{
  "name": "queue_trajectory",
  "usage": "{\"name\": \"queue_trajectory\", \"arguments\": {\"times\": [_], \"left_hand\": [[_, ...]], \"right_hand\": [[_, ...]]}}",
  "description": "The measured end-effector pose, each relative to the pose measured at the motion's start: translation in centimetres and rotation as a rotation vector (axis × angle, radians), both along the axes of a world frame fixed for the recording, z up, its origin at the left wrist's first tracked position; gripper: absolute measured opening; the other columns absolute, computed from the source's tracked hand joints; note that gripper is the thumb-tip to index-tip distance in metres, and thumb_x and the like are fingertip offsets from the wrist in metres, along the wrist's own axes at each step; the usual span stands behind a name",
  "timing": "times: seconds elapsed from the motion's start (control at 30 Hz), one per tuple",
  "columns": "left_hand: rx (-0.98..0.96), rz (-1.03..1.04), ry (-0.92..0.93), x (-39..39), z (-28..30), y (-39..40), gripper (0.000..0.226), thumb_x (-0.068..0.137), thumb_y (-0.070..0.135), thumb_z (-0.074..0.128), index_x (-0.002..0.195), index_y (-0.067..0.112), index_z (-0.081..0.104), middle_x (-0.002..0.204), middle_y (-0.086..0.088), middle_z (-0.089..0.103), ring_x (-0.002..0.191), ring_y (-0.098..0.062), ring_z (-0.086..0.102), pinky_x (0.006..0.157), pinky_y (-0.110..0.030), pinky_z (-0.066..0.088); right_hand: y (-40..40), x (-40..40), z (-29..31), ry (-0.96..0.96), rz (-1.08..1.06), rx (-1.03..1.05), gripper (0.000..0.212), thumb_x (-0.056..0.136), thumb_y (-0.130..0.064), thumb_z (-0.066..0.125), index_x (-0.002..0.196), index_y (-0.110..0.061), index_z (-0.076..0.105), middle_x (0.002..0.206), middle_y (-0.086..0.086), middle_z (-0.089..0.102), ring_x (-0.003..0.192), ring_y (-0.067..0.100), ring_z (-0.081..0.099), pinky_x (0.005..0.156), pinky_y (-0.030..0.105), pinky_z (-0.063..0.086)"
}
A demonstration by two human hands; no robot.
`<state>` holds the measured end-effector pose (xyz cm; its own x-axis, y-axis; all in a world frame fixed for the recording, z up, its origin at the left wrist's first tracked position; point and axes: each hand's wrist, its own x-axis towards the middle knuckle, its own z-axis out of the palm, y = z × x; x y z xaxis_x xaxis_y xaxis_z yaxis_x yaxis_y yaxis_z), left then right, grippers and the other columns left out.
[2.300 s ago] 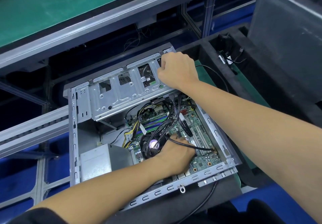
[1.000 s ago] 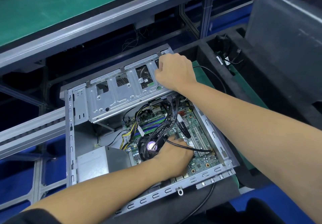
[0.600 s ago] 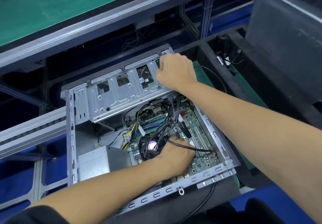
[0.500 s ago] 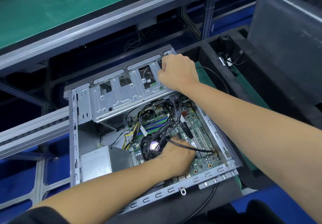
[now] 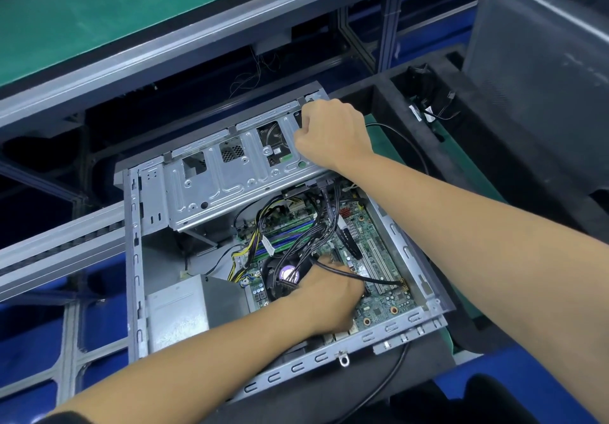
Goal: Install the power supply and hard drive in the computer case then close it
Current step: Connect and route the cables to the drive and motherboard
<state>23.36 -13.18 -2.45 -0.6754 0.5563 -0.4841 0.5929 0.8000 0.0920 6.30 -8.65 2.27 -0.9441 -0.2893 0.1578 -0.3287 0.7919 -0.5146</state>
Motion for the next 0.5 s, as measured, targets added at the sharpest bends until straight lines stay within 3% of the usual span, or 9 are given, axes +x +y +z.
{"name": "queue_trajectory", "arguments": {"times": [0.1,0.33,0.5], "left_hand": [[-0.016,0.006,0.001,0.0,0.0,0.2,0.009,0.078,0.017,0.060,0.073,0.010,0.057,0.062,-0.004,0.041,0.065,-0.023,0.044,0.085,-0.038,0.046],[0.121,0.135,-0.129,0.1,1.1,0.0,0.023,0.083,0.010,0.058,0.077,0.017,0.038,0.062,0.002,0.028,0.068,-0.023,0.041,0.080,-0.039,0.045],[0.103,0.170,-0.151,0.2,2.8,0.2,0.004,0.086,0.011,0.057,0.087,0.009,0.054,0.070,-0.002,0.035,0.072,-0.022,0.041,0.083,-0.038,0.044]], "right_hand": [[0.0,0.0,0.0,-0.005,-0.002,-0.006,0.020,0.081,-0.018,0.052,0.085,-0.005,0.067,0.077,0.010,0.067,0.073,0.031,0.062,0.070,0.038,0.054],[0.0,0.0,-0.1,-0.003,0.003,0.002,0.019,0.082,-0.020,0.052,0.084,-0.006,0.066,0.076,0.008,0.066,0.072,0.029,0.061,0.071,0.037,0.054],[0.0,0.1,0.0,-0.002,0.006,0.005,0.019,0.083,-0.020,0.052,0.084,-0.007,0.066,0.076,0.008,0.066,0.073,0.029,0.061,0.071,0.037,0.054]]}}
